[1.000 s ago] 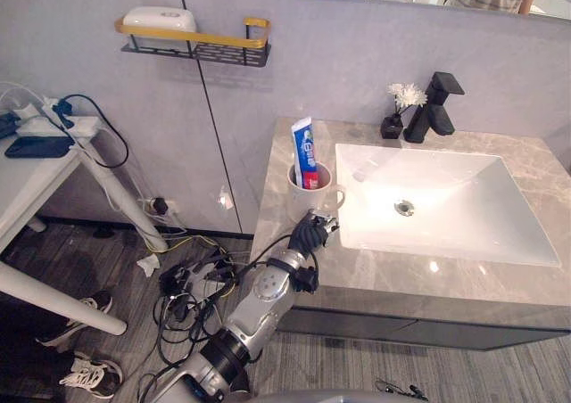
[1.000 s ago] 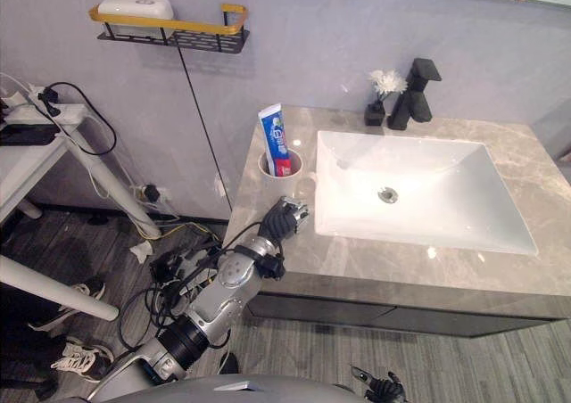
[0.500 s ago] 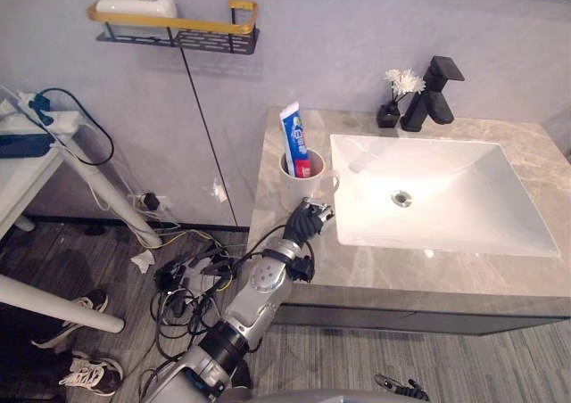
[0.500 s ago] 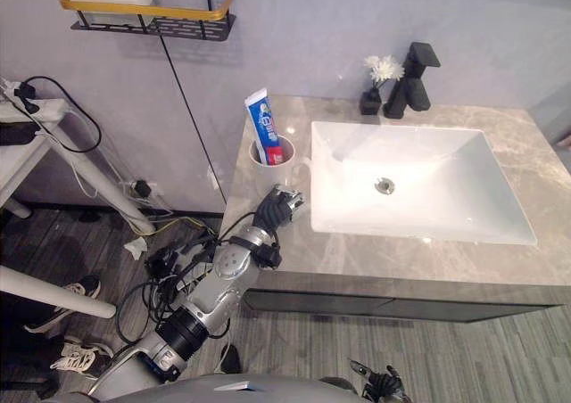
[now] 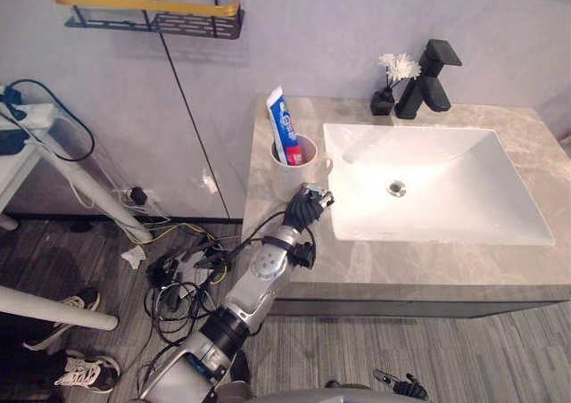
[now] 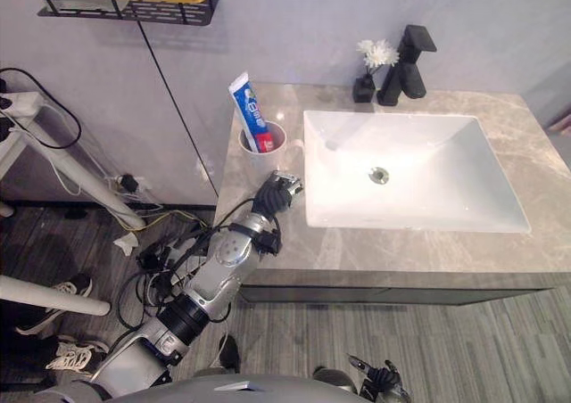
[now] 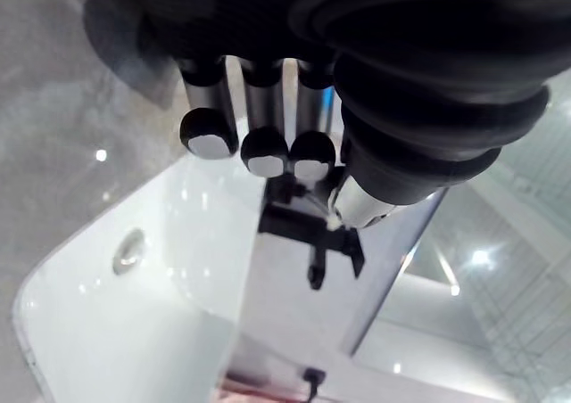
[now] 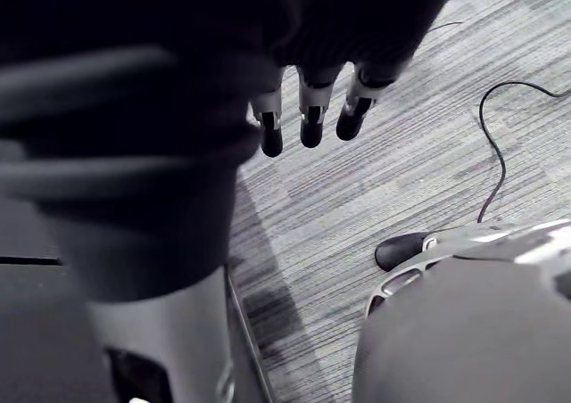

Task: Organize washtable

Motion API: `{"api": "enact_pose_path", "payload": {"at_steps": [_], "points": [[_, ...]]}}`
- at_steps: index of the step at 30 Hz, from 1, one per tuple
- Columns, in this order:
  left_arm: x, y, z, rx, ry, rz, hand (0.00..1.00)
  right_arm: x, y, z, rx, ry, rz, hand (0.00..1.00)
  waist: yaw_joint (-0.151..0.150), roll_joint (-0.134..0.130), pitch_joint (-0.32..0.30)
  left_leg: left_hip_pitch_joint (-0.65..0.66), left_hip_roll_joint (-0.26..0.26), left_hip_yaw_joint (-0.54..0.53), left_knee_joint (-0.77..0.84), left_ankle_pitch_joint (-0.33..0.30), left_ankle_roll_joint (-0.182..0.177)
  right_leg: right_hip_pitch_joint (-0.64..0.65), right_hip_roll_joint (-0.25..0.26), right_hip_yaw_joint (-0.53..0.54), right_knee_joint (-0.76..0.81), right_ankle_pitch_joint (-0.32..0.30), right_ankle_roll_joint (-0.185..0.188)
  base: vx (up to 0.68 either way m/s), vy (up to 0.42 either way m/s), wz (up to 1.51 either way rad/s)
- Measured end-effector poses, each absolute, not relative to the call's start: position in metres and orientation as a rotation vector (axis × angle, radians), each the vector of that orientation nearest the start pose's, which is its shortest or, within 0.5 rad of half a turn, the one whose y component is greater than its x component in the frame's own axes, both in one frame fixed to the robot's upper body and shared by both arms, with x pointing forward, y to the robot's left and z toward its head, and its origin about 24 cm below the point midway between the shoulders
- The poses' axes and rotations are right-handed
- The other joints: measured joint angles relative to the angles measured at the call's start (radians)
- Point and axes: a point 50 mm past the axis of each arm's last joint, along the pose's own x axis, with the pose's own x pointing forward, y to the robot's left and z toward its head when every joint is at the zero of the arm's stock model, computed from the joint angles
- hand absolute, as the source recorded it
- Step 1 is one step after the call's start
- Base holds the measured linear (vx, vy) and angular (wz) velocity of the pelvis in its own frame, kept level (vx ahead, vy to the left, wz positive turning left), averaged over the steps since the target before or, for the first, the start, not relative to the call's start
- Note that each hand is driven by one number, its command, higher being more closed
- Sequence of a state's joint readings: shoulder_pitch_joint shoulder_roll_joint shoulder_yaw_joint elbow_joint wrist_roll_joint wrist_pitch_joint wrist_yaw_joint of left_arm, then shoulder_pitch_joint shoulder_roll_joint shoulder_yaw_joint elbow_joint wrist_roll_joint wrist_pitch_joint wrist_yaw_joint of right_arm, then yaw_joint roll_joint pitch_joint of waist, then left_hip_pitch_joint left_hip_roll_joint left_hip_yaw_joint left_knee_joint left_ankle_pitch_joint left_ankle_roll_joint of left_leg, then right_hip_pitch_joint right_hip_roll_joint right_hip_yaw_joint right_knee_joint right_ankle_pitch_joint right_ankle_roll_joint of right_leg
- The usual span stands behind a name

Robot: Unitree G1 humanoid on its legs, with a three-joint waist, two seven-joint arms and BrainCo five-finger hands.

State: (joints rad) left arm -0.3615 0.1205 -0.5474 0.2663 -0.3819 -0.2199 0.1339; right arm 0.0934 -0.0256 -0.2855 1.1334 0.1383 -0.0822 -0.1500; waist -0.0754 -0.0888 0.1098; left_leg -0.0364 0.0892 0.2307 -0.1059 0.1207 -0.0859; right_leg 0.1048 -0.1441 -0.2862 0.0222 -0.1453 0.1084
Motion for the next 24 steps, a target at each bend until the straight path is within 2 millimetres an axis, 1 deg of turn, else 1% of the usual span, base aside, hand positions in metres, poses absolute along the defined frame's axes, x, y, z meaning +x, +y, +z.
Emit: {"api": "enact_pose_path", "payload": {"at_steps": [7,18,21,24], "points": [[0.29,0.038,0.079,-0.128,-0.172,-0.433,1.0,0.07,-0.2,-0.167,0.162,1.126,-0.522,0.0,-0.001,-0.001,0.001,-0.011,0.0,0.006,0.0,0.0,0.0,-0.01,0.001,0.003,-0.003,0.004,0.0,0.0,0.001,-0.02],[0.292,0.041,0.08,-0.134,-0.174,-0.42,1.0,0.071,-0.199,-0.167,0.168,1.124,-0.517,0.0,0.0,-0.005,0.006,-0.01,0.001,0.008,0.0,0.001,0.001,-0.011,-0.002,0.004,-0.003,0.015,0.001,0.0,0.002,-0.01],[0.291,0.047,0.076,-0.148,-0.165,-0.404,1.0,0.071,-0.198,-0.168,0.172,1.125,-0.513,0.0,0.0,-0.009,0.01,-0.007,0.0,0.005,0.0,0.002,0.001,-0.003,-0.002,0.001,-0.003,0.015,0.001,0.0,0.002,0.01],[0.283,0.056,0.074,-0.207,-0.168,-0.378,1.0,0.07,-0.198,-0.168,0.174,1.126,-0.51,0.0,0.004,-0.009,0.01,-0.005,-0.001,-0.004,0.0,0.002,0.001,0.003,-0.001,-0.003,-0.006,0.014,0.001,0.01,-0.009,0.05]]}}
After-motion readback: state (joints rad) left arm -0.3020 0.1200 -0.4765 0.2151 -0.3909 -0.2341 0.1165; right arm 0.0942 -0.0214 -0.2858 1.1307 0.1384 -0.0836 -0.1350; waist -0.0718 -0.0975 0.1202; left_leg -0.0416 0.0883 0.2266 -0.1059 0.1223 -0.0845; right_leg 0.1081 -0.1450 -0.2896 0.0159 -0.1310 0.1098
